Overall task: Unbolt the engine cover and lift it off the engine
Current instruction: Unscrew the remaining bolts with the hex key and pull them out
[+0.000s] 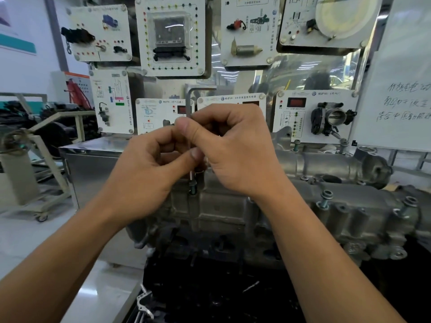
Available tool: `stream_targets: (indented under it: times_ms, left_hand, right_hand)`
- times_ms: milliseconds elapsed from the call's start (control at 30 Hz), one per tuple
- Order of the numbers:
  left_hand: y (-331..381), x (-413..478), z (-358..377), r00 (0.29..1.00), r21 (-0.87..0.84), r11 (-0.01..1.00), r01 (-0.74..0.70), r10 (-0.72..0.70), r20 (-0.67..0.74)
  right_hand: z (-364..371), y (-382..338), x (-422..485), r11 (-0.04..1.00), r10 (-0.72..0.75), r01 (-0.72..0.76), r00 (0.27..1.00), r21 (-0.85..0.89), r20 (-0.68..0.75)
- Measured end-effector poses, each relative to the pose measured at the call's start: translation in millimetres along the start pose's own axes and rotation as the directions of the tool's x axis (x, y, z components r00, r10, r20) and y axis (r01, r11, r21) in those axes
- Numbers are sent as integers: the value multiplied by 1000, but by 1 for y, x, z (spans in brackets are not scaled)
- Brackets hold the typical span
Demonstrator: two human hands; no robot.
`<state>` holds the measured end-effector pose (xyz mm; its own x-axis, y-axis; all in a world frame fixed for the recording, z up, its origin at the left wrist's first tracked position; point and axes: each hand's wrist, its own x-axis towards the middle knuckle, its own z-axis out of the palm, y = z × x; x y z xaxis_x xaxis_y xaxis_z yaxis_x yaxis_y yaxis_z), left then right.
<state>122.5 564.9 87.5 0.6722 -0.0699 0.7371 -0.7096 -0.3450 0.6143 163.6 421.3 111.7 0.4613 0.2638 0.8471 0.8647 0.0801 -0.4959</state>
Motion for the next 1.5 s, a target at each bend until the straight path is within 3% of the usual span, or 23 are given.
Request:
stream_targets:
  times_ms: [133, 233, 533, 700, 800, 1033, 1200, 1400, 1500]
  left_hand:
    - [1, -2, -4, 995, -70, 997, -20, 26, 99]
    - [0, -2, -3, 1000, -70, 998, -3, 4, 17]
    - [1, 5, 5, 991, 110, 994, -3, 18, -135]
    - [-2, 1, -3, 999, -67, 997, 32, -30, 25]
    - [-3, -3, -6, 995, -55, 998, 16, -11, 94]
    - [-2, 0, 7, 990, 1, 1000, -13, 13, -140]
    - [2, 1, 13, 980, 50, 999, -1, 11, -199]
    - [-2, -8, -3, 997, -146, 986, 79, -75, 31]
    - [-2, -8, -5, 999, -121, 991, 51, -49, 17]
  right_hand:
    - [-1, 1, 0, 998, 21, -18, 998, -57, 62]
    - [0, 1, -1, 999, 41, -39, 995, -25, 90]
    - [-1, 0, 0, 995, 77, -75, 997, 71, -18]
    - [-1, 0, 1, 997, 56, -59, 997, 56, 56]
    - [-2, 1, 1, 998, 50, -52, 995, 23, 91]
    - [-2, -4, -2, 993, 79, -76, 997, 92, -25]
    - [0, -1, -1, 992, 91, -89, 996, 92, -14]
    - [-1, -1, 0, 997, 51, -57, 993, 51, 109]
    - [-4, 0, 0, 996, 63, -73, 986, 56, 157]
